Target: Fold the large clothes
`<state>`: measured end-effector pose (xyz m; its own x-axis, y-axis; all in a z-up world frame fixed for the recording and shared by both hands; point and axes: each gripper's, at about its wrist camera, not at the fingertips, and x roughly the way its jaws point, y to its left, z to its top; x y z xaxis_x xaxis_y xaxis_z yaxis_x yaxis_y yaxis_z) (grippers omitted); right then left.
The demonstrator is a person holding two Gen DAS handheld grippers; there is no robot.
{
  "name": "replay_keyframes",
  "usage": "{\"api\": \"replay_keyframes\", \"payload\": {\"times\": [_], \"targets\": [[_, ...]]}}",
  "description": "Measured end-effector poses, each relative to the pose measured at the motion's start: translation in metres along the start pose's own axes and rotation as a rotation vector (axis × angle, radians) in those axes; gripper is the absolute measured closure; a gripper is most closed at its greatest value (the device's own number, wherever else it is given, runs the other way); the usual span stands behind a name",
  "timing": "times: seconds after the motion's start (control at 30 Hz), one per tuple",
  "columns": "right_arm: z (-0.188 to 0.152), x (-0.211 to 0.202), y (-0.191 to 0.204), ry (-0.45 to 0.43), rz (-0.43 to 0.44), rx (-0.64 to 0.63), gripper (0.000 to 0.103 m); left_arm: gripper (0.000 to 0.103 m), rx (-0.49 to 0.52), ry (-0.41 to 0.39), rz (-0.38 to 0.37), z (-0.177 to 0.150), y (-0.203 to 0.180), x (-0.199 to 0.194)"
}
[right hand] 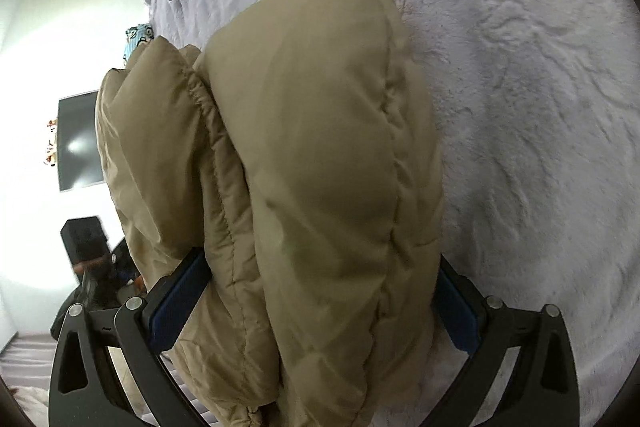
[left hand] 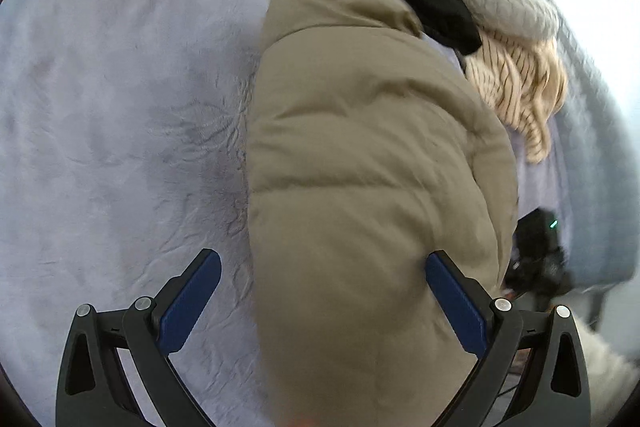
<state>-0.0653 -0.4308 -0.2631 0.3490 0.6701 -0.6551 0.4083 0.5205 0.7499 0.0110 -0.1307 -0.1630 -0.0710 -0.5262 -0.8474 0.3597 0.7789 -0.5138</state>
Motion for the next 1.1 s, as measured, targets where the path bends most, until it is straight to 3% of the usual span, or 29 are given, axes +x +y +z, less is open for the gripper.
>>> {"api": "replay_keyframes", "payload": {"times": [0.2, 0.3, 0.47, 0.67, 0.7, 0.77, 0.83, 0.9, 1.1], "targets": [[0.012, 0.009, 0.002, 0.021, 0.048, -0.013, 0.000, 0.000, -0.028, 0.066, -0.192, 0.008, 0.017, 0.031], [0.017, 0.015, 0.006, 0.025, 0.080, -0.034, 0.000, 0.000, -0.027, 0.089, -0.232, 0.009, 0.018, 0.045], [0.030, 0.030, 0.005, 0.045, 0.101, -0.022, 0.000, 0.000, -0.045, 0.103, -0.240, 0.008, 0.011, 0.065], [0.035, 0.036, 0.002, 0.042, 0.078, 0.038, 0.000, 0.001, -0.023, 0.090, -0.168, 0.005, -0.010, 0.066], [0.036, 0.036, 0.002, 0.039, 0.080, 0.047, 0.002, 0.005, -0.016, 0.085, -0.161, 0.004, -0.012, 0.063], [0.035, 0.034, 0.002, 0.037, 0.104, 0.062, 0.016, 0.013, 0.001, 0.071, -0.145, 0.003, -0.019, 0.056], [0.033, 0.028, 0.004, 0.026, 0.147, 0.070, 0.035, 0.019, 0.017, 0.056, -0.139, 0.002, -0.023, 0.046], [0.029, 0.023, 0.006, 0.019, 0.156, 0.058, 0.043, 0.025, 0.033, 0.045, -0.135, 0.001, -0.028, 0.036], [0.023, 0.018, 0.019, 0.002, 0.169, 0.037, 0.048, 0.025, 0.075, 0.006, -0.103, -0.003, -0.052, 0.014]]}}
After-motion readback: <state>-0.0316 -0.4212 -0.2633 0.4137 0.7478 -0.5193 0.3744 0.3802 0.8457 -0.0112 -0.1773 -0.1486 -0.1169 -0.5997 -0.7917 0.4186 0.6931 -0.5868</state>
